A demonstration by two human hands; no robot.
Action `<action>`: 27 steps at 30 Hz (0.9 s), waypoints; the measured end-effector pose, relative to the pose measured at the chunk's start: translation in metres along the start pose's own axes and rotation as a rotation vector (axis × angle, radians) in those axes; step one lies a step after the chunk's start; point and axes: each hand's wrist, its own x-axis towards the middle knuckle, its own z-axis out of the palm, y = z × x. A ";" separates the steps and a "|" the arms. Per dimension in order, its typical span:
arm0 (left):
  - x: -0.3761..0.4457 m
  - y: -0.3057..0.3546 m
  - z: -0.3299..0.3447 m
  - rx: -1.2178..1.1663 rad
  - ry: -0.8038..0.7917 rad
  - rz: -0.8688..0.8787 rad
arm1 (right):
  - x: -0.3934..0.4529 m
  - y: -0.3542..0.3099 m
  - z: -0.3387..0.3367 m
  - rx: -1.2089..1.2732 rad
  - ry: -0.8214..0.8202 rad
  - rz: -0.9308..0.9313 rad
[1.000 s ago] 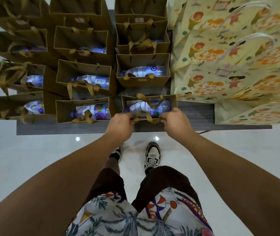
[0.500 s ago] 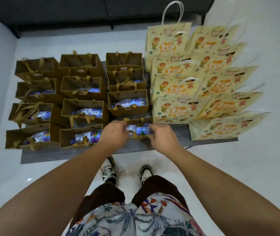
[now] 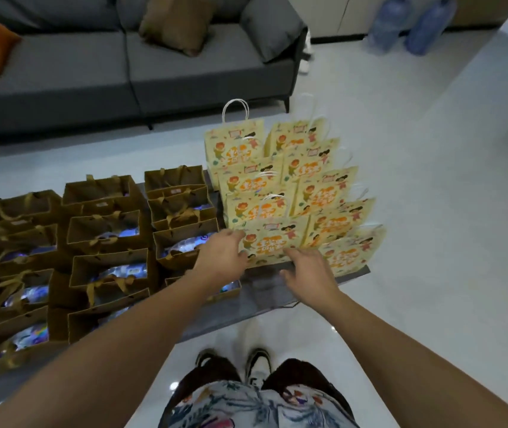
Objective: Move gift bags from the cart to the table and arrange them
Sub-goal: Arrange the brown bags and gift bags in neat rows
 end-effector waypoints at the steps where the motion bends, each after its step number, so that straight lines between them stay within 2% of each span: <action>1: 0.005 0.005 -0.001 -0.002 -0.007 -0.005 | 0.001 0.006 -0.005 0.008 -0.002 0.009; 7: 0.028 0.036 0.003 0.005 -0.004 -0.097 | 0.025 0.048 -0.035 0.074 0.040 0.003; 17: 0.073 0.118 0.008 -0.042 0.141 -0.341 | 0.086 0.118 -0.090 0.137 0.018 -0.215; 23: 0.086 0.142 0.000 -0.107 0.224 -0.441 | 0.114 0.128 -0.119 0.137 0.006 -0.288; 27: 0.097 0.143 -0.008 -0.140 0.269 -0.428 | 0.131 0.123 -0.131 0.142 0.008 -0.309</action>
